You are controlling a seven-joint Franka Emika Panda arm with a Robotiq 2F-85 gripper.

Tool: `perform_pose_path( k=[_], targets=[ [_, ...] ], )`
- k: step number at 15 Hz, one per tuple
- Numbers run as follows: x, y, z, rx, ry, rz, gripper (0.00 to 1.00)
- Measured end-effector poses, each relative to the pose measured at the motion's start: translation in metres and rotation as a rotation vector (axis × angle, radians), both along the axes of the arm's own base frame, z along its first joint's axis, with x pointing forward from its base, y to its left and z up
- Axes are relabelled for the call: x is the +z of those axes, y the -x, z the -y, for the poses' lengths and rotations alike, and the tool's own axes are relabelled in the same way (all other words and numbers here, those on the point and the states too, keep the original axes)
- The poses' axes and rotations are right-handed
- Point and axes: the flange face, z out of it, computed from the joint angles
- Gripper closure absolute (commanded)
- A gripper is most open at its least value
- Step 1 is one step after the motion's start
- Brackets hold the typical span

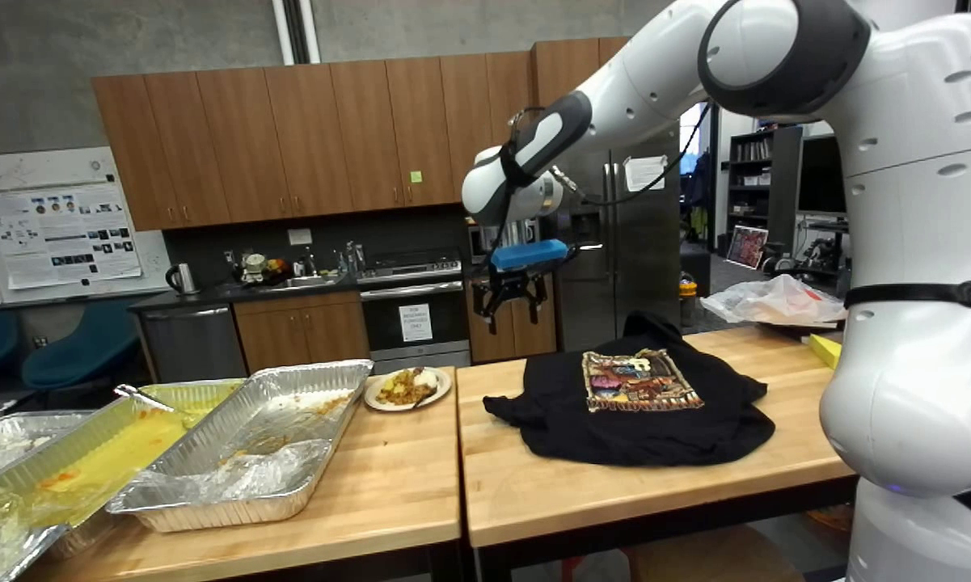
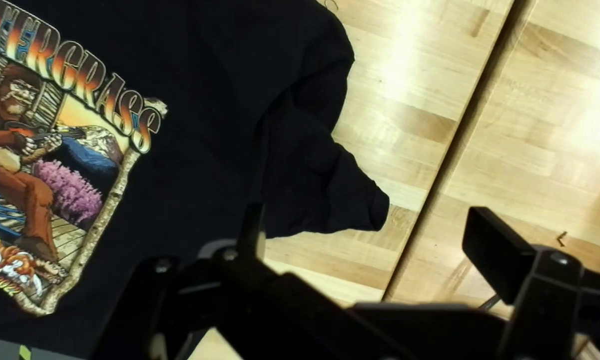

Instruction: Fold the black t-shirt from left to right then right to left.

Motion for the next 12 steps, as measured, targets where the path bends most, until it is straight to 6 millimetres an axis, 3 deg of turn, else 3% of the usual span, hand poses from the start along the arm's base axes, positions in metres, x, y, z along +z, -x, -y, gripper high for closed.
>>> perform_pose_path(
  k=[6,12],
  targets=[
    [-0.074,-0.013,-0.005,0.011,-0.002,-0.088,0.0],
    [-0.116,-0.027,-0.01,0.032,-0.03,-0.15,0.0]
  ],
)
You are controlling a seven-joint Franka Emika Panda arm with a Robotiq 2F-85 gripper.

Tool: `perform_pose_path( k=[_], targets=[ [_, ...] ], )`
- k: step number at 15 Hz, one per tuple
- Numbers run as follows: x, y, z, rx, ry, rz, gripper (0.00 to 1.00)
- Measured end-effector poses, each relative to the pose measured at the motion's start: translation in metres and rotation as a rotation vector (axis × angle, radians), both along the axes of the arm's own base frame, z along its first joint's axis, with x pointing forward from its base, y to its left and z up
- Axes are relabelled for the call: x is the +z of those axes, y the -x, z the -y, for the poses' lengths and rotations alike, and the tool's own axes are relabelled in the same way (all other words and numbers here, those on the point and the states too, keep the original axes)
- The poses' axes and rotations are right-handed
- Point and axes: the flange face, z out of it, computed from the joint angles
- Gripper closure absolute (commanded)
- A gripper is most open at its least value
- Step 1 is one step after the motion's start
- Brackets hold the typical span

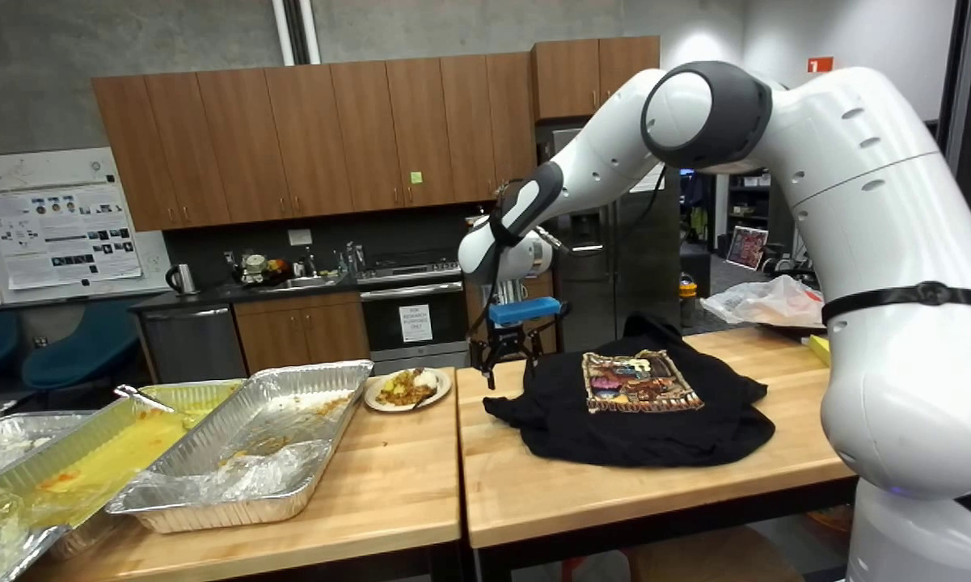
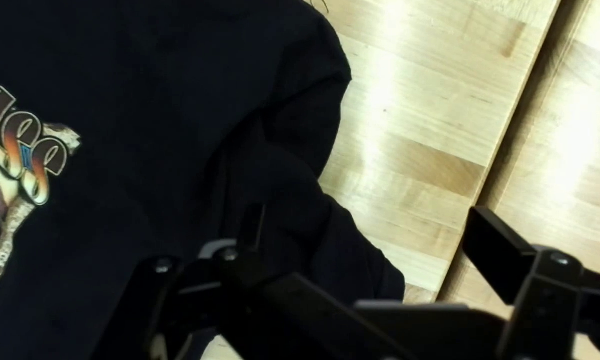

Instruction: Fold the black t-shirt from left to right then right to left.

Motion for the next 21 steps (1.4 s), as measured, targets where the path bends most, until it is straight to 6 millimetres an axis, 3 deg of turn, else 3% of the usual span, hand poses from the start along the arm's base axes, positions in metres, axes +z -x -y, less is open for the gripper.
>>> perform_pose_path(
  k=[9,21],
  targets=[
    [-0.027,-0.017,-0.031,0.021,0.044,-0.043,0.0],
    [-0.052,-0.046,-0.041,-0.03,0.148,-0.109,0.0]
  ],
)
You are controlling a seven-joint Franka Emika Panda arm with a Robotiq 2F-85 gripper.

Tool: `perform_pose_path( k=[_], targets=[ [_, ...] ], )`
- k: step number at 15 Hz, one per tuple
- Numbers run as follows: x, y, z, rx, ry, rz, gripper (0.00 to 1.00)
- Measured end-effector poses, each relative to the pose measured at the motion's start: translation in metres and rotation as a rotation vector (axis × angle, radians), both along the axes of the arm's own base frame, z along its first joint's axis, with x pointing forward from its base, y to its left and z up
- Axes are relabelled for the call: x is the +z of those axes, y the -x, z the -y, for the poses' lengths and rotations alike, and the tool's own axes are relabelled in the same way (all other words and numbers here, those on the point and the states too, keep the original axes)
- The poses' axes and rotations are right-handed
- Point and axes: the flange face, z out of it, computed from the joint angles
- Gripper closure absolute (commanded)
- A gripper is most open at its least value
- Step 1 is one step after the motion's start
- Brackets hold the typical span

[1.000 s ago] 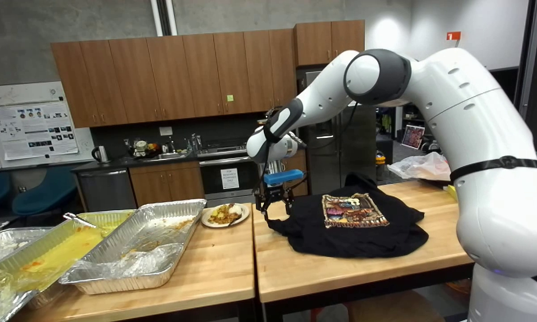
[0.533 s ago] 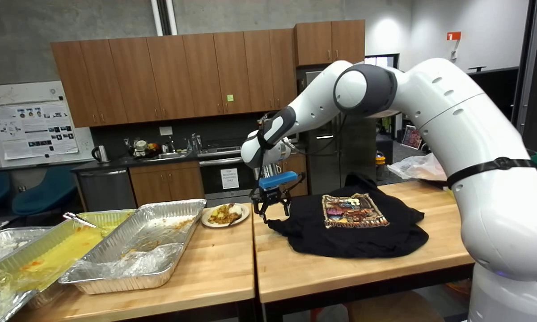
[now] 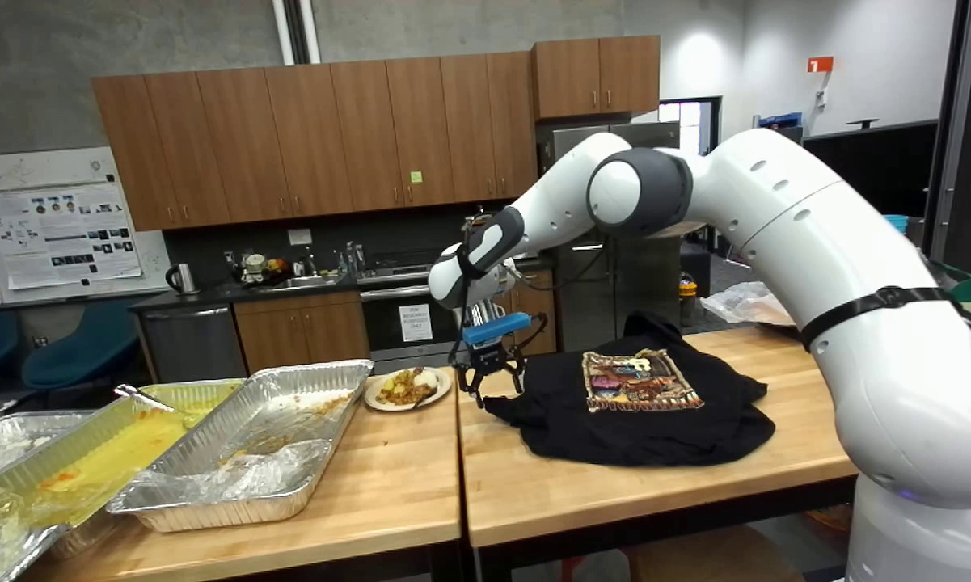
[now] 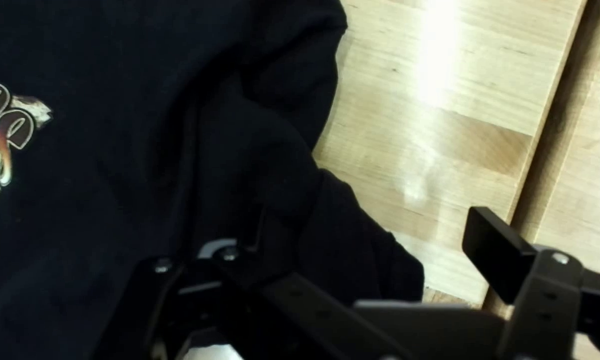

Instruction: Fold the black t-shirt from left to right then right to left.

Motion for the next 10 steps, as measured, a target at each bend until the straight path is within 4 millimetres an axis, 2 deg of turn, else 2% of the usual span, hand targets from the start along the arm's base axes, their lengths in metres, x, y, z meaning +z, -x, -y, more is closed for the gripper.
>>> perform_pose_path(
  k=[10],
  targets=[
    [-0.016,-0.016,-0.009,-0.025,0.036,-0.06,0.0]
  ],
)
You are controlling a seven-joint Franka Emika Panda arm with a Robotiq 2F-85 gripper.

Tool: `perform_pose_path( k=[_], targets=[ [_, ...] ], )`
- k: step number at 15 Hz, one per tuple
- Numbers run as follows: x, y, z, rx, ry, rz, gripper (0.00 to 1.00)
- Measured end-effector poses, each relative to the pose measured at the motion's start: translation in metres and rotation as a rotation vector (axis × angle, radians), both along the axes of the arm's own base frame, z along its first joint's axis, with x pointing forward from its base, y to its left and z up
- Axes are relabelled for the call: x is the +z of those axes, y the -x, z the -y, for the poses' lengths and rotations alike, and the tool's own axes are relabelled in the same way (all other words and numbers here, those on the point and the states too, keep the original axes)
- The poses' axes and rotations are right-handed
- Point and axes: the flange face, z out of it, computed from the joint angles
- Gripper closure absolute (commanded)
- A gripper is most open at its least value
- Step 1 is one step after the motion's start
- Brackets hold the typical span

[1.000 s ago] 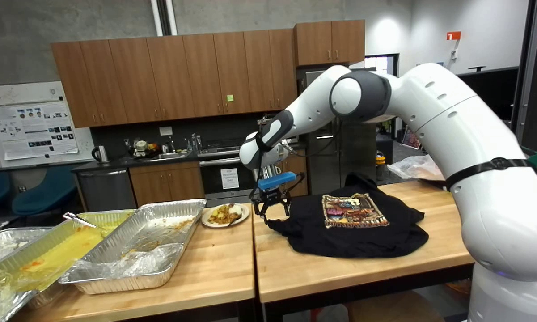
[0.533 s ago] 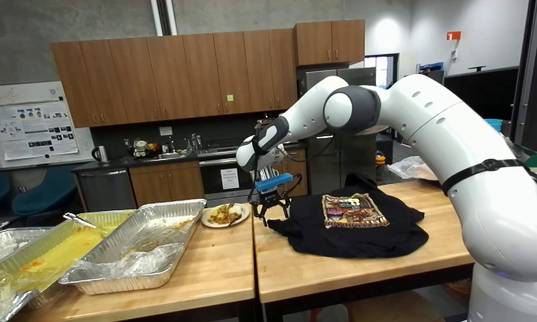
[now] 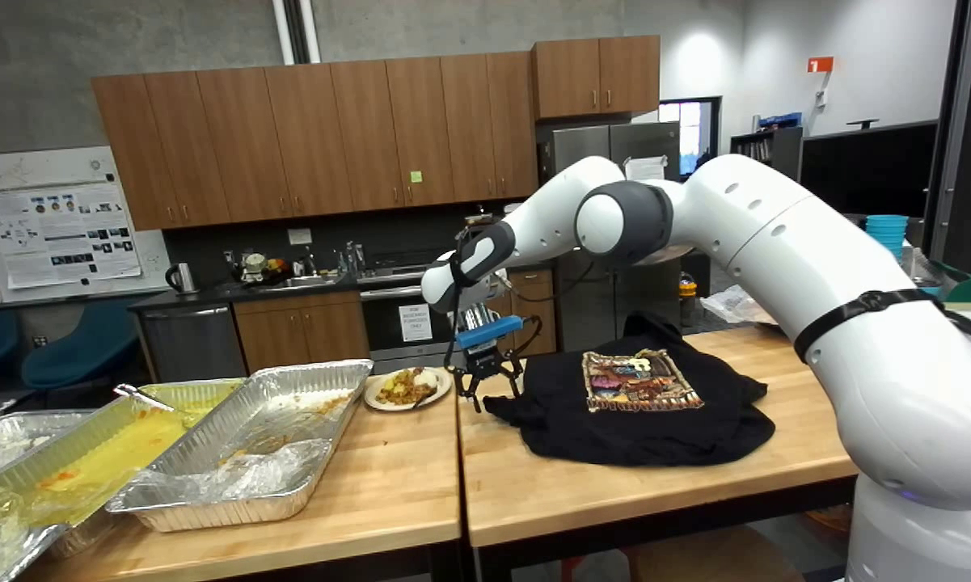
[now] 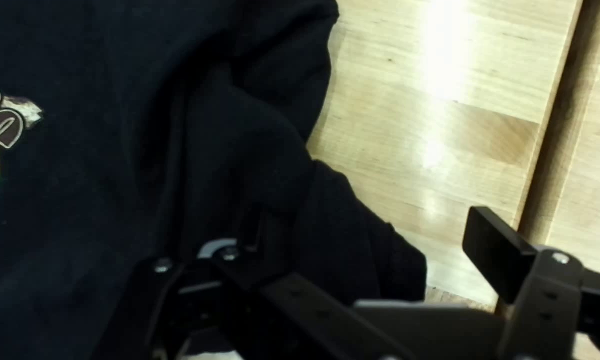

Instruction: Fold the black t-shirt from left to right then right to left.

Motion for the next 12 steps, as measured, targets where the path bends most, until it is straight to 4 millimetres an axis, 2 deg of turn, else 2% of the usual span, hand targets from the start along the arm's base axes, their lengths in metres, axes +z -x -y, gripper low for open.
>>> perform_pose_path(
  k=[7,8,9,11,12],
  targets=[
    [-0.007,-0.014,-0.007,-0.094,0.048,0.054,0.01],
    [-0.009,-0.016,-0.007,-0.107,0.056,0.061,0.07],
    [-0.011,-0.018,-0.007,-0.119,0.064,0.066,0.26],
    [-0.016,-0.02,-0.006,-0.141,0.078,0.073,0.33],
    [-0.018,-0.022,-0.006,-0.15,0.084,0.075,0.42]
  ],
)
